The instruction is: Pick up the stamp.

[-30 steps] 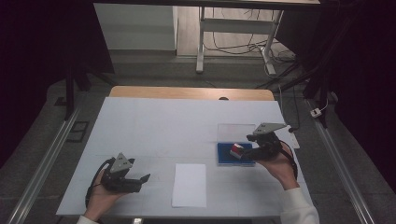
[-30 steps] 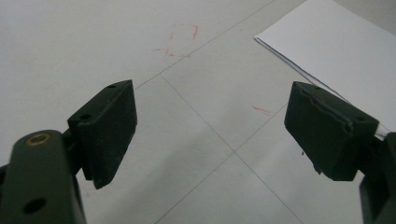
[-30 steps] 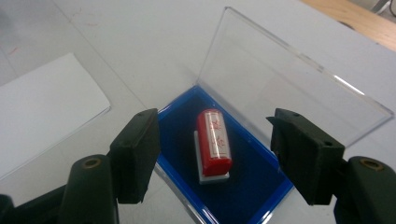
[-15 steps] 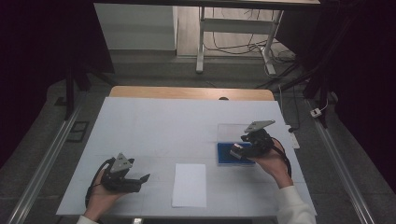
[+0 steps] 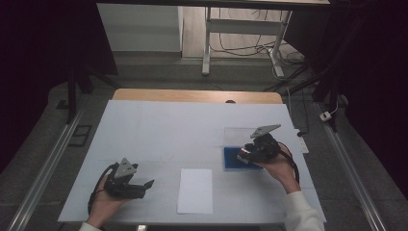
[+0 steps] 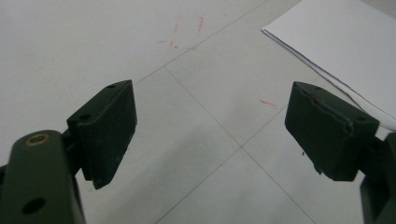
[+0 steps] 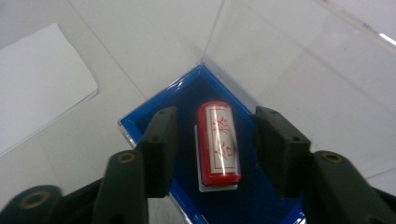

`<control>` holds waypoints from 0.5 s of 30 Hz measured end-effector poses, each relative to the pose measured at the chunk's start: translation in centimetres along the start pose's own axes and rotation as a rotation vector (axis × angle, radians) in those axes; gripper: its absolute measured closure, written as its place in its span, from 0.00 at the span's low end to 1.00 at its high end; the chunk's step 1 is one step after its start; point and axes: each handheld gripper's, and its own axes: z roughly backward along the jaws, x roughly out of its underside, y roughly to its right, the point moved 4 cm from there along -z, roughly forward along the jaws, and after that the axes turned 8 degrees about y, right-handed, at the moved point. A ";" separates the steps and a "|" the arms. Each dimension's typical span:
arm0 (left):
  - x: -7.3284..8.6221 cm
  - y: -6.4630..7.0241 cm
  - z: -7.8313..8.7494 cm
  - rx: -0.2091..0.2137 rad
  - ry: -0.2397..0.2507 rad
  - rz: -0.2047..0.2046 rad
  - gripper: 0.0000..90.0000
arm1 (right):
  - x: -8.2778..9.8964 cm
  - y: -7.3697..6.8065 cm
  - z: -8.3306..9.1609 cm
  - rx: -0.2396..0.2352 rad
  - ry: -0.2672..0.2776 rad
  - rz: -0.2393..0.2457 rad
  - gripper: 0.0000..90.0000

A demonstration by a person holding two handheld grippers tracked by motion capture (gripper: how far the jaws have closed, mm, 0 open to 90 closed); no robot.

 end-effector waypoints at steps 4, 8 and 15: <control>0.0 0.0 0.0 0.000 -0.002 -0.002 0.19 | 0.1 -0.1 -0.1 -0.002 -0.008 0.012 0.69; 0.0 0.0 0.0 0.000 -0.002 -0.002 0.19 | 0.0 -0.1 -0.1 -0.001 -0.008 0.015 0.74; 0.1 -0.1 0.0 -0.005 -0.003 0.000 0.19 | 0.0 0.0 0.0 0.015 -0.011 0.025 0.77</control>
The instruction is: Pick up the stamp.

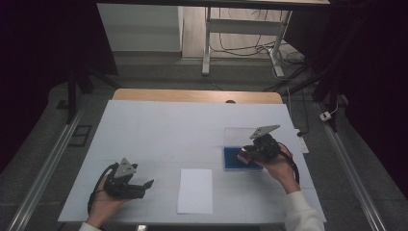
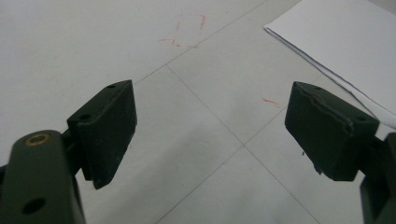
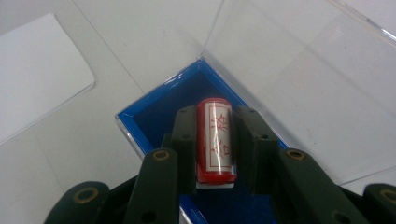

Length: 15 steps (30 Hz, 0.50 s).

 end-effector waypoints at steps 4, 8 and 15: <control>0.0 0.0 0.0 -0.003 0.000 0.000 0.19 | 0.0 0.0 0.0 0.010 -0.003 0.011 0.78; 0.0 -0.1 0.1 -0.004 0.001 0.000 0.19 | -0.1 -0.3 0.0 0.028 -0.014 0.030 0.78; 0.1 -0.2 0.1 -0.005 0.000 0.000 0.19 | -0.1 -0.4 0.0 0.026 -0.011 0.032 0.78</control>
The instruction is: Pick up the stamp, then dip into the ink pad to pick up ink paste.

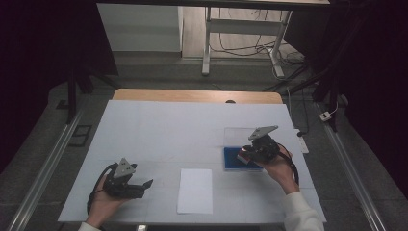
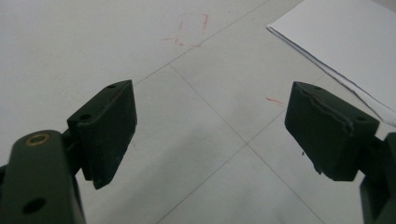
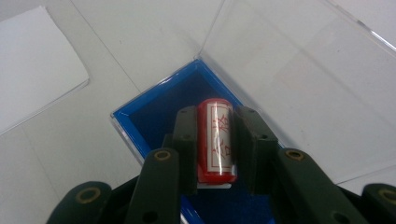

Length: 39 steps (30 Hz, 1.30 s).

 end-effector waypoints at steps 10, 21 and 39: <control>0.0 0.0 0.0 -0.002 0.001 0.003 0.19 | -1.2 -0.4 1.4 -0.010 0.083 -0.013 0.78; 0.0 0.0 0.1 -0.006 0.002 0.002 0.19 | -2.6 -0.6 3.6 -0.012 0.193 -0.028 0.78; 0.0 -0.1 0.3 -0.007 0.008 0.005 0.19 | -2.9 -0.8 3.3 0.026 0.163 0.005 0.78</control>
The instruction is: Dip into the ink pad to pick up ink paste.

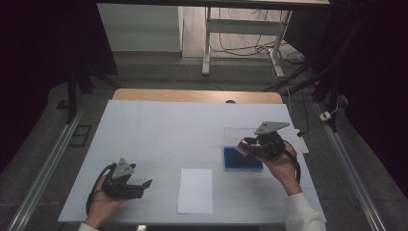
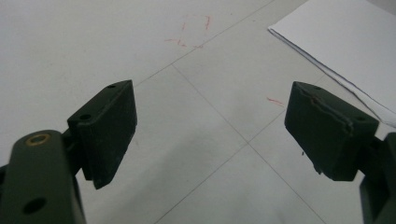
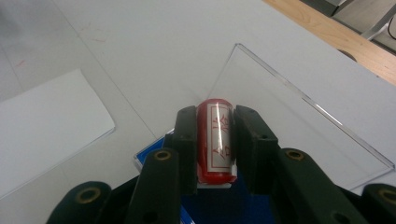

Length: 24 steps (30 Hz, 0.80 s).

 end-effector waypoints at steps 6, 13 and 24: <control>0.0 0.0 0.0 0.000 0.002 0.004 0.19 | 0.1 -0.2 -0.4 0.005 -0.022 0.013 0.78; 0.0 0.0 0.0 0.001 0.004 0.003 0.19 | 0.5 -0.3 -1.0 0.023 -0.054 0.024 0.78; 0.0 0.0 -0.1 0.002 -0.001 0.001 0.19 | 1.1 -0.5 -2.1 0.022 -0.103 0.044 0.78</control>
